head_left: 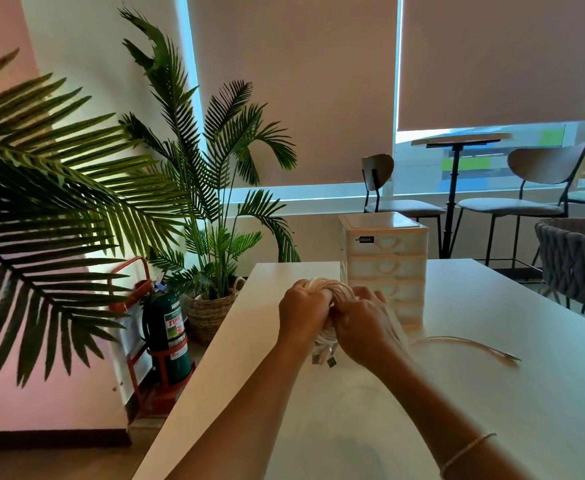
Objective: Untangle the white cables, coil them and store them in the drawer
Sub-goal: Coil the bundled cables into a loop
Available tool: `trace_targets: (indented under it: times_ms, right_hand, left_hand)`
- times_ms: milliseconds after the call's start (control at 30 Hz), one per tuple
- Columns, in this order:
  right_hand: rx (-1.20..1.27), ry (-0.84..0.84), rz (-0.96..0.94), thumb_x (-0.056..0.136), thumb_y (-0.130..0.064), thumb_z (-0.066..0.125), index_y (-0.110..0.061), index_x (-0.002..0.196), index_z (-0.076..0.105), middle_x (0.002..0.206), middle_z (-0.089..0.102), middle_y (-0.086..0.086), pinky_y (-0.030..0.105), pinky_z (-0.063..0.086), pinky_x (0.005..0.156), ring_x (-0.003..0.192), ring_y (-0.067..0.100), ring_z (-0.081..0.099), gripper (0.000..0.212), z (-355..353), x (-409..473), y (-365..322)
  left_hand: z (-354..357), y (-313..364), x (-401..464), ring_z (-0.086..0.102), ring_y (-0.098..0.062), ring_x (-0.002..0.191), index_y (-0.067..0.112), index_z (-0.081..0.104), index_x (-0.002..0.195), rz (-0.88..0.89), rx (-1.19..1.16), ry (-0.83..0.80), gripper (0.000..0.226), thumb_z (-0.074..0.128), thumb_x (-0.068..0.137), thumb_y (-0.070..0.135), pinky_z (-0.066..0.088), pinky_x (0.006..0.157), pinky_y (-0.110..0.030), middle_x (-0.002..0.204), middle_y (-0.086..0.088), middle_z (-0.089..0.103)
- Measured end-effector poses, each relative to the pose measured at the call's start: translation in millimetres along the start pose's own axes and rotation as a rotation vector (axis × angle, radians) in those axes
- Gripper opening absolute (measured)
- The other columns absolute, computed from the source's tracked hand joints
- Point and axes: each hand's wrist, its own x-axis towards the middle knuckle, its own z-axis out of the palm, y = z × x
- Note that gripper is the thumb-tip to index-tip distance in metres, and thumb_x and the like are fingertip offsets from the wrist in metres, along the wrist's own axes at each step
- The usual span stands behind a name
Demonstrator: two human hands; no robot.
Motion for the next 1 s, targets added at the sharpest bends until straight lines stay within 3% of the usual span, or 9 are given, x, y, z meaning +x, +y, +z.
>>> trace_targets:
  times_ms: [133,300,400,567,700,767,833,900,1000]
  right_hand:
    - [0.123,-0.123,0.005,0.089,-0.023,0.047,-0.015,0.097,0.070,0.106,0.060,0.005,0.030,0.038,0.091,0.107,0.022,0.049,0.025,-13,3,-7]
    - [0.328,-0.034,0.106,0.076,-0.023,0.065,-0.018,0.077,0.076,0.121,0.059,-0.002,0.034,0.044,0.095,0.106,0.015,0.055,0.013,-19,0,-6]
    - [0.587,-0.132,0.261,0.069,-0.020,0.069,-0.009,0.067,0.072,0.093,0.070,0.008,0.034,0.053,0.077,0.080,0.017,0.063,0.012,-20,0,-5]
    - [0.842,-0.361,0.446,0.073,-0.018,0.069,-0.003,0.086,0.069,0.095,0.069,0.013,0.040,0.046,0.096,0.099,0.026,0.061,0.020,-30,5,9]
    - [1.075,-0.370,0.485,0.081,-0.010,0.056,-0.004,0.075,0.060,0.084,0.061,0.007,0.035,0.044,0.087,0.088,0.018,0.056,0.009,-35,7,9]
    - [0.999,-0.334,0.474,0.079,-0.014,0.060,-0.007,0.072,0.062,0.087,0.062,0.006,0.037,0.043,0.090,0.090,0.018,0.055,0.010,-38,6,10]
    - [0.795,-0.314,0.444,0.077,-0.019,0.066,-0.012,0.072,0.067,0.087,0.064,0.005,0.028,0.043,0.079,0.086,0.014,0.054,0.008,-41,6,7]
    - [0.755,-0.294,0.433,0.075,-0.018,0.068,-0.012,0.075,0.069,0.082,0.061,0.002,0.022,0.036,0.063,0.076,0.009,0.049,0.007,-41,2,4]
    - [0.901,-0.288,0.371,0.075,-0.009,0.067,-0.011,0.063,0.065,0.070,0.058,0.002,0.025,0.035,0.064,0.071,0.014,0.047,0.012,-39,-3,11]
  left_hand:
    - [-3,-2,-1,0.058,-0.023,0.068,0.005,0.067,0.077,-0.065,-0.106,-0.065,0.011,0.057,0.077,0.010,0.048,0.065,-0.035,0.070,-0.009,0.063]
    - [-7,-5,-1,0.061,-0.023,0.073,0.005,0.069,0.082,-0.068,-0.190,-0.172,0.017,0.052,0.081,0.009,0.050,0.068,-0.035,0.079,-0.015,0.066]
    - [-10,-12,-1,0.056,-0.028,0.074,-0.004,0.066,0.086,-0.067,-0.203,-0.264,0.028,0.054,0.071,0.016,0.047,0.068,-0.038,0.082,-0.027,0.060]
    - [-11,-21,1,0.036,-0.013,0.044,0.006,0.062,0.072,-0.221,-0.415,-0.477,0.013,0.050,0.073,0.010,0.035,0.042,-0.019,0.061,-0.009,0.038]
    - [-14,-20,8,0.030,-0.005,0.032,0.013,0.057,0.066,-0.202,-0.528,-0.649,0.015,0.067,0.064,0.024,0.029,0.036,-0.015,0.044,0.005,0.036]
    - [-14,-19,8,0.026,-0.004,0.033,0.019,0.062,0.055,-0.121,-0.432,-0.611,0.038,0.084,0.048,0.050,0.028,0.038,-0.017,0.045,0.008,0.030]
    - [-14,-20,8,0.031,-0.006,0.036,0.022,0.064,0.053,-0.015,-0.283,-0.478,0.055,0.075,0.036,0.073,0.032,0.039,-0.018,0.044,0.010,0.034]
    - [-13,-20,12,0.039,-0.008,0.038,0.018,0.062,0.060,0.073,-0.152,-0.349,0.060,0.067,0.042,0.075,0.037,0.044,-0.022,0.044,0.010,0.040]
    - [-13,-22,20,0.047,-0.016,0.054,0.007,0.057,0.073,0.139,0.059,-0.183,0.056,0.065,0.069,0.063,0.039,0.058,-0.029,0.058,-0.001,0.050]
